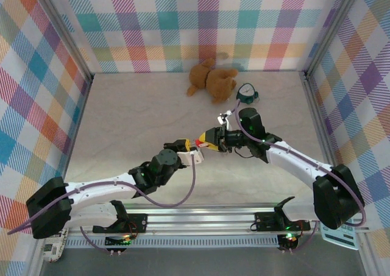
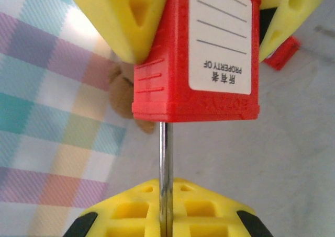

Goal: Unlock with the key

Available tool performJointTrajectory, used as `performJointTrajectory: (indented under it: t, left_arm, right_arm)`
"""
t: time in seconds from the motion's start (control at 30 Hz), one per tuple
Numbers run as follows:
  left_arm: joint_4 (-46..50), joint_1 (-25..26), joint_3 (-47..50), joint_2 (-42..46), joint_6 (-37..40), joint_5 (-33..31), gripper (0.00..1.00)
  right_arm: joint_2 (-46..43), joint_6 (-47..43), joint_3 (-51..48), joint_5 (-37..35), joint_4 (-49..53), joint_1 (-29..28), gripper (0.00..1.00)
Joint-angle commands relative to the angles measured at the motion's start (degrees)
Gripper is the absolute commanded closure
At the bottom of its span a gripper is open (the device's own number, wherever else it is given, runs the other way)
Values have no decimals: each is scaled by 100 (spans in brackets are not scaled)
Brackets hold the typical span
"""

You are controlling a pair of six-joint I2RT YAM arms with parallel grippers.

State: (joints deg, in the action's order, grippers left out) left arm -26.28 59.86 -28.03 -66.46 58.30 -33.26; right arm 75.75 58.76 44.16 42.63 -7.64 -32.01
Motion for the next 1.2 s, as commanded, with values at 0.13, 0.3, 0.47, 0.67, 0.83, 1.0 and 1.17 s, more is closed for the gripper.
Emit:
performJointTrajectory:
  t: [0.13,0.3,0.47,0.67,0.83,1.0,1.17]
  left_arm:
    - [-2645,535,299,-582,1650,-774,100]
    - [-2901,558,342,-601,1752,-807,100]
    - [-2577,677,344,-422,1787,-822,100]
    - [-2198,890,382,-191,1821,-970,100]
    - [-1828,938,428,-6,1635,-990,100]
    - [-1487,948,421,-5,1507,-973,100]
    - [-1032,949,338,34,1161,-914,100]
  right_arm:
    - [192,342,-86,231,-545,-139,69]
    - [359,424,-196,270,-600,-147,61]
    - [352,-106,-35,109,-134,-139,55]
    - [323,-875,293,-53,534,-113,42]
    - [56,-1446,448,-300,1131,-88,36]
    - [-483,-2064,550,-568,1737,13,32]
    - [-939,-2763,764,-901,2381,75,30]
